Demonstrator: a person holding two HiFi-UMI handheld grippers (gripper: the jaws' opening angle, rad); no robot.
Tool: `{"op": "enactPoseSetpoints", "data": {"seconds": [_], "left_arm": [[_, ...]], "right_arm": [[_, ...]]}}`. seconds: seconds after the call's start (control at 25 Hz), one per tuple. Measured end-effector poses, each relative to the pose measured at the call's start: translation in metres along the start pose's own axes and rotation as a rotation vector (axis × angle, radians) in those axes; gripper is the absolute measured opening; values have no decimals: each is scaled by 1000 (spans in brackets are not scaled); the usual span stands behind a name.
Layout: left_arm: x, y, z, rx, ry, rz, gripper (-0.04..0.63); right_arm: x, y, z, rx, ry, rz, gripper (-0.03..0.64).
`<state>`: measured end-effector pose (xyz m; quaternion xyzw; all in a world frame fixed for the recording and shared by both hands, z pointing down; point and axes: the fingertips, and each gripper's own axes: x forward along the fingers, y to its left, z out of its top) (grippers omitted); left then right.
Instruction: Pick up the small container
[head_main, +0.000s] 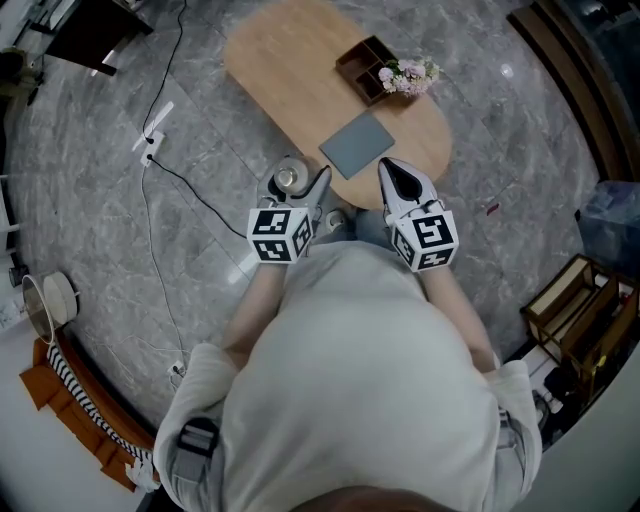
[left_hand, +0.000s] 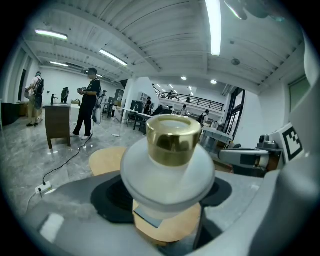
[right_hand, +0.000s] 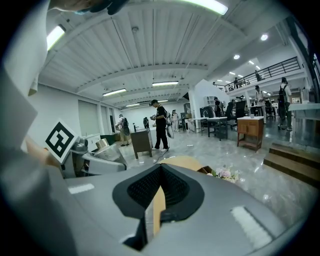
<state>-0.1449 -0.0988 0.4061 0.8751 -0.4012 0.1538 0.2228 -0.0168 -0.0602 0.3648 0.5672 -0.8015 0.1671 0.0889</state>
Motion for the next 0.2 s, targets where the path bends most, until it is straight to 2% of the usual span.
{"op": "enactPoseSetpoints", "data": {"seconds": [0.2], "left_arm": [[7,4,2,0,1,-1,350]], "right_arm": [[6,-5,1,-1,0,-2,-3]]}}
